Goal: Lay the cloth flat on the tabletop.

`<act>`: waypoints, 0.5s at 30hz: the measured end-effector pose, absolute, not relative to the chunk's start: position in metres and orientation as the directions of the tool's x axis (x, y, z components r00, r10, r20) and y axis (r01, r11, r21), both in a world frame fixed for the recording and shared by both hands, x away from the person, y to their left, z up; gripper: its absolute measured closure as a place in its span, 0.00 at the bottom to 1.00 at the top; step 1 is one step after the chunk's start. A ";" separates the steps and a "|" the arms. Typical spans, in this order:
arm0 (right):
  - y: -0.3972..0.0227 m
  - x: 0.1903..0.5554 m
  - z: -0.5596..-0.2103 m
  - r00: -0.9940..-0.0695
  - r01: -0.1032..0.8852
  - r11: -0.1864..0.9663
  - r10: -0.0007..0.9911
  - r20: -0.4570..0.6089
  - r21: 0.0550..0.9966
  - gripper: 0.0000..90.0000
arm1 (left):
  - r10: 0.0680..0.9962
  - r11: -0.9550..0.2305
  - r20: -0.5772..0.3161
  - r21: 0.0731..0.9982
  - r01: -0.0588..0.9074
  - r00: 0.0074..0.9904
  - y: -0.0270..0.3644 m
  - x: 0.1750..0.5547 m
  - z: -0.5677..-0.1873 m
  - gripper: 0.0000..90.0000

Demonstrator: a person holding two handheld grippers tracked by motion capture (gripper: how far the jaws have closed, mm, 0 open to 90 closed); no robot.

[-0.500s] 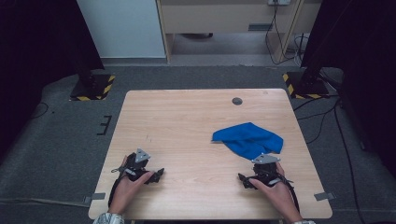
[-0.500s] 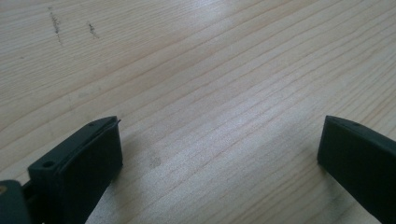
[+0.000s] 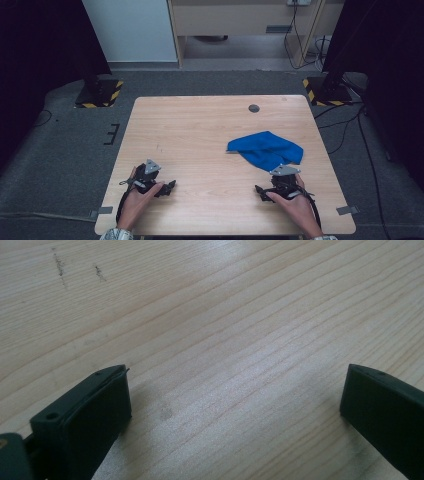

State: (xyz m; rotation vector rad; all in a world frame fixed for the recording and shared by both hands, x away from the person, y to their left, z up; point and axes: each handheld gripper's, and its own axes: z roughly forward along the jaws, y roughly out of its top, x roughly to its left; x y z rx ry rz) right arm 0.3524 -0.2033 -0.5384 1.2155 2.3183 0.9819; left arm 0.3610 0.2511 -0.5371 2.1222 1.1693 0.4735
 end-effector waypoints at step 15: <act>-0.211 0.355 -0.518 -0.575 0.527 0.384 0.818 -0.015 0.758 0.14 | 0.847 -0.382 0.002 0.698 0.606 0.532 0.251 0.360 -0.537 0.00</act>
